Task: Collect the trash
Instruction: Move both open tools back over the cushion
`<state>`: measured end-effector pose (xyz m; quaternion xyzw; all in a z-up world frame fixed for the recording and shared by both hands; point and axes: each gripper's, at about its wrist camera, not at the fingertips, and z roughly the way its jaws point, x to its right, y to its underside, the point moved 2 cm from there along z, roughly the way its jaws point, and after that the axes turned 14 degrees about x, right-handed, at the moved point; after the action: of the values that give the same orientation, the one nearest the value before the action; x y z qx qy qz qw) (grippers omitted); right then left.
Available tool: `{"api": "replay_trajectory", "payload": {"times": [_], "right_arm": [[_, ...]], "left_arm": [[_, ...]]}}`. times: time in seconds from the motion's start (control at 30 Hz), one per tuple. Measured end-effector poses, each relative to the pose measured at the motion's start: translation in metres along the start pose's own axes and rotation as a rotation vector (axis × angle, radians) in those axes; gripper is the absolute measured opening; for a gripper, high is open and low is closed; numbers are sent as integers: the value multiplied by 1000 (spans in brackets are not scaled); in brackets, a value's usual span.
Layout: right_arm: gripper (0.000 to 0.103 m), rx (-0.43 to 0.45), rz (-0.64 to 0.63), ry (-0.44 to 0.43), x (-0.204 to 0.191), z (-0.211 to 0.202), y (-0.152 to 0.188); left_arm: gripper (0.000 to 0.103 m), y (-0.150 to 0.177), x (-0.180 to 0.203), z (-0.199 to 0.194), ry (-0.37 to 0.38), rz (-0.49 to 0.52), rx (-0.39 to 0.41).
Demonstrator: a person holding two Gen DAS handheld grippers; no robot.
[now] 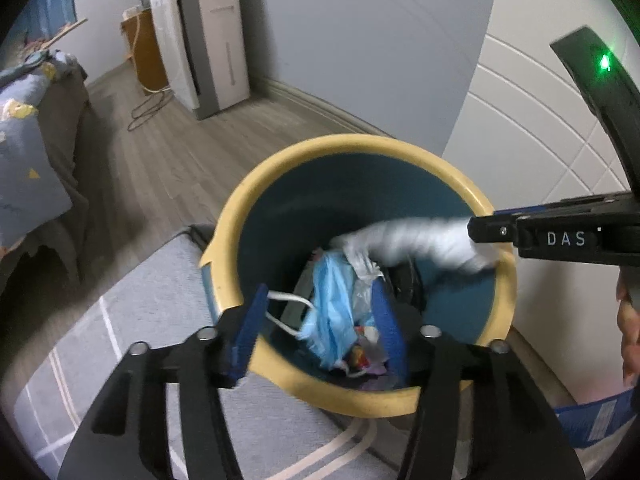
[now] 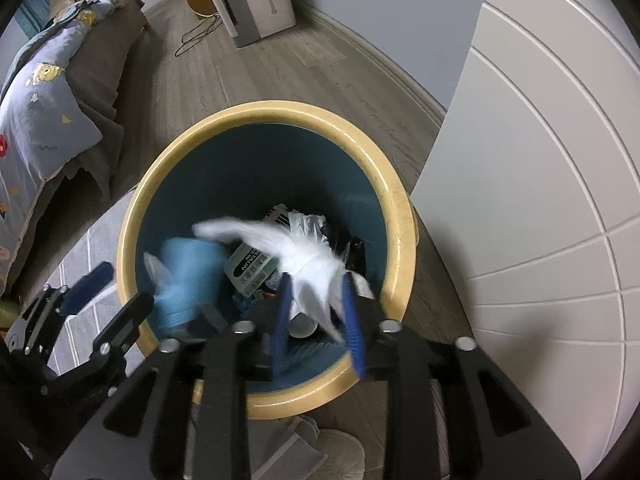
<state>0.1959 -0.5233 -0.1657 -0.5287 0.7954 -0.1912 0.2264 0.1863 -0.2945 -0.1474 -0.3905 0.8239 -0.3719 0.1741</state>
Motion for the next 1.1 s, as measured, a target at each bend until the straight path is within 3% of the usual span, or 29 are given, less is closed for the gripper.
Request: {"api": "replay_trajectory", "payload": {"times": [0.07, 0.13, 0.2, 0.23, 0.4, 0.77, 1.1], "right_arm": [[39, 7, 2, 6, 1, -2, 0], [51, 14, 1, 10, 1, -5, -1], [74, 21, 6, 20, 3, -9, -2], [78, 26, 14, 23, 3, -12, -3], [97, 61, 81, -1, 6, -30, -10], [97, 119, 28, -29, -24, -64, -17], [97, 135, -58, -60, -63, -82, -5]], "left_arm": [[67, -2, -2, -4, -11, -5, 7], [78, -3, -5, -11, -20, -17, 14], [87, -5, -9, -17, -32, -29, 15], [92, -6, -11, -21, -48, -31, 20], [94, -9, -25, -44, -90, -34, 27], [96, -16, -69, -132, -156, -110, 93], [96, 10, -105, -205, -256, -167, 119]]}}
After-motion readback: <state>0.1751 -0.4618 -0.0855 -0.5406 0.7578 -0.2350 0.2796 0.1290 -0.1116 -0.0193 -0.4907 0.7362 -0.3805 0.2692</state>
